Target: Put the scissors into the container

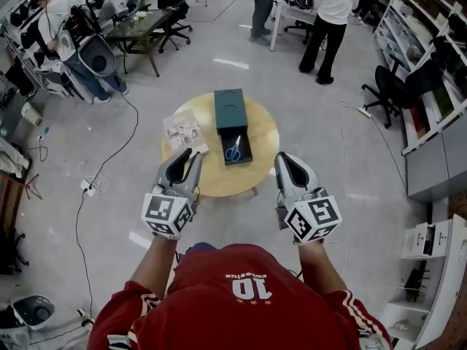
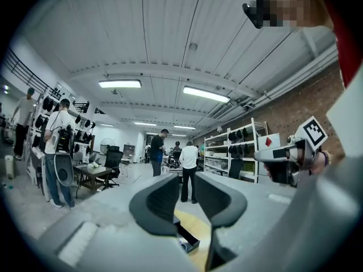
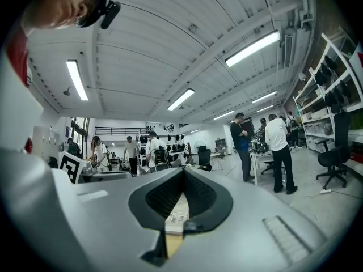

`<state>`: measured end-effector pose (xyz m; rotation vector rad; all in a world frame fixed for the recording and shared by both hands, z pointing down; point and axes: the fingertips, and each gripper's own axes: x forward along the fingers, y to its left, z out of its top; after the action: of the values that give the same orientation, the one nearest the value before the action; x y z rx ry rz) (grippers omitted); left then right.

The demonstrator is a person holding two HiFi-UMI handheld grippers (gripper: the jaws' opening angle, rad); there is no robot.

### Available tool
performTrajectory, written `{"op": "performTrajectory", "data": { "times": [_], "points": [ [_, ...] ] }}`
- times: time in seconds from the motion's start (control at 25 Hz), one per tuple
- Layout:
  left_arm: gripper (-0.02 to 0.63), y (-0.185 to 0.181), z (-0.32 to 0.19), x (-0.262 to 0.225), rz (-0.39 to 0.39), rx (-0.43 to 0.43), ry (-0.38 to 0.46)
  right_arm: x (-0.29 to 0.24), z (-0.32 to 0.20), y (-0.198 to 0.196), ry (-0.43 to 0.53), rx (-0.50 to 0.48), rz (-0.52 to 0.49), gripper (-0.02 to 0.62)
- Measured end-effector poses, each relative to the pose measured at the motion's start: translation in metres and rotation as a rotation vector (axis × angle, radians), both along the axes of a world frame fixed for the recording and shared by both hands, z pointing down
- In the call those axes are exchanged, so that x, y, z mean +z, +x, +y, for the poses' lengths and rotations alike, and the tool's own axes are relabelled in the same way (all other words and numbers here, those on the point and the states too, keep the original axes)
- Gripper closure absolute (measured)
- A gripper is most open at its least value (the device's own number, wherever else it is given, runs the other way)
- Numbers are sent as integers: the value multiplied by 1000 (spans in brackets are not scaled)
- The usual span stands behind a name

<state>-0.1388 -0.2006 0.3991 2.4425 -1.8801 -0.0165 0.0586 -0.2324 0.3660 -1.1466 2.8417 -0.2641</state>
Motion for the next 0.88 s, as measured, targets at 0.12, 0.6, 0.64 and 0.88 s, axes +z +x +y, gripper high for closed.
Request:
{"op": "performTrajectory", "data": {
  "times": [0.12, 0.6, 0.64, 0.88],
  "points": [
    [530, -14, 9, -9, 35, -2, 18, -3, 9, -18, -17, -21, -30, 607],
    [604, -28, 31, -25, 53, 82, 29, -9, 41, -69, 11, -25, -3, 607],
    [604, -30, 34, -26, 49, 84, 32, -10, 43, -72, 14, -28, 2, 607],
    [604, -38, 36, -35, 39, 88, 52, -12, 44, -70, 12, 11, 12, 607]
  ]
}}
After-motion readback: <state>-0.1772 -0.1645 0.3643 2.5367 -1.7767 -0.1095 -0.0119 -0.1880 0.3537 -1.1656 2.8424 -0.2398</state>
